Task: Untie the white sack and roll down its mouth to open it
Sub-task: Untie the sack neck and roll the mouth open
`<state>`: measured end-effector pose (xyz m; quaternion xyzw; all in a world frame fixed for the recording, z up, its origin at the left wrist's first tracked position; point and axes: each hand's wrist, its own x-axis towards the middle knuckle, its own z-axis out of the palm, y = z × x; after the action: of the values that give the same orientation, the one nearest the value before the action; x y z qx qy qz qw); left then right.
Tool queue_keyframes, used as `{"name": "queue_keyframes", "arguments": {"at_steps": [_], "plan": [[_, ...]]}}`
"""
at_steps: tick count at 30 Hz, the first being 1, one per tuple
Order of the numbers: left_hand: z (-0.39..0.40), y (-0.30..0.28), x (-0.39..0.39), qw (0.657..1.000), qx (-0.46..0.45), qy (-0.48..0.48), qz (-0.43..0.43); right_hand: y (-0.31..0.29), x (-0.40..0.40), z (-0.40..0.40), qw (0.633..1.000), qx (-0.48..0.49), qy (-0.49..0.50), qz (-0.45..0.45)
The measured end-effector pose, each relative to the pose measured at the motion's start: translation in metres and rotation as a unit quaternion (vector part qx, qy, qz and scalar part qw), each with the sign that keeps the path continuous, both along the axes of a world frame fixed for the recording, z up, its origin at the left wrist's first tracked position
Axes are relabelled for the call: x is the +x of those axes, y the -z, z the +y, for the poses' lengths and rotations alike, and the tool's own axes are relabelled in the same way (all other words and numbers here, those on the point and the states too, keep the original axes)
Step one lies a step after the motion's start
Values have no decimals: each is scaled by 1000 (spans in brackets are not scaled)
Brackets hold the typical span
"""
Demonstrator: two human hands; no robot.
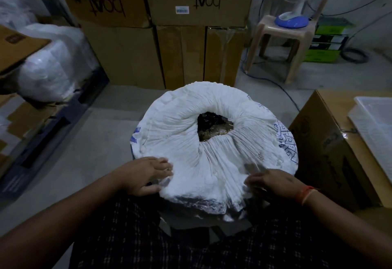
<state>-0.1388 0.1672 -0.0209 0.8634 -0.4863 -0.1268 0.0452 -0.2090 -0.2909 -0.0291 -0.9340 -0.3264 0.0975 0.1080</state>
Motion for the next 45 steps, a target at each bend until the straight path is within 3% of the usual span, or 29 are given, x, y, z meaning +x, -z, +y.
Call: {"name": "queue_keyframes", "arguments": {"at_steps": [4,6,9,13,16,19,23,26,28,31,33,35,38,40,45], "plan": [[-16,-7,1,986,-115,-104,-66,-2,15,0,991,89,77,-66],[-25,-10,10,945,-235,-203,-104,-7,29,-1,969,168,152,-103],[-42,-17,30,856,-368,-347,-110,-14,52,-5,910,254,292,-153],[-48,-7,56,761,-378,-527,1,2,73,-24,824,310,466,-93],[-45,11,76,721,-423,-538,108,12,83,-28,763,379,523,-17],[-56,12,83,636,-483,-552,238,18,94,-28,693,482,531,81],[-60,16,89,596,-490,-561,300,15,100,-28,651,525,525,161],[-54,22,92,611,-446,-567,326,15,100,-35,656,528,498,207],[-54,25,92,660,-414,-551,300,20,101,-39,685,501,492,195],[-48,30,101,750,-364,-518,190,27,103,-43,751,414,505,105],[-35,50,114,790,-292,-529,104,26,103,-43,785,328,524,47],[-26,67,126,800,-191,-568,31,24,103,-47,788,262,558,1],[-45,46,106,790,-96,-605,-14,27,102,-57,789,208,578,-28],[-56,36,92,783,-66,-617,-46,34,103,-62,798,181,575,-27],[-71,23,76,808,-56,-584,-60,27,98,-43,790,127,598,-45]]}}
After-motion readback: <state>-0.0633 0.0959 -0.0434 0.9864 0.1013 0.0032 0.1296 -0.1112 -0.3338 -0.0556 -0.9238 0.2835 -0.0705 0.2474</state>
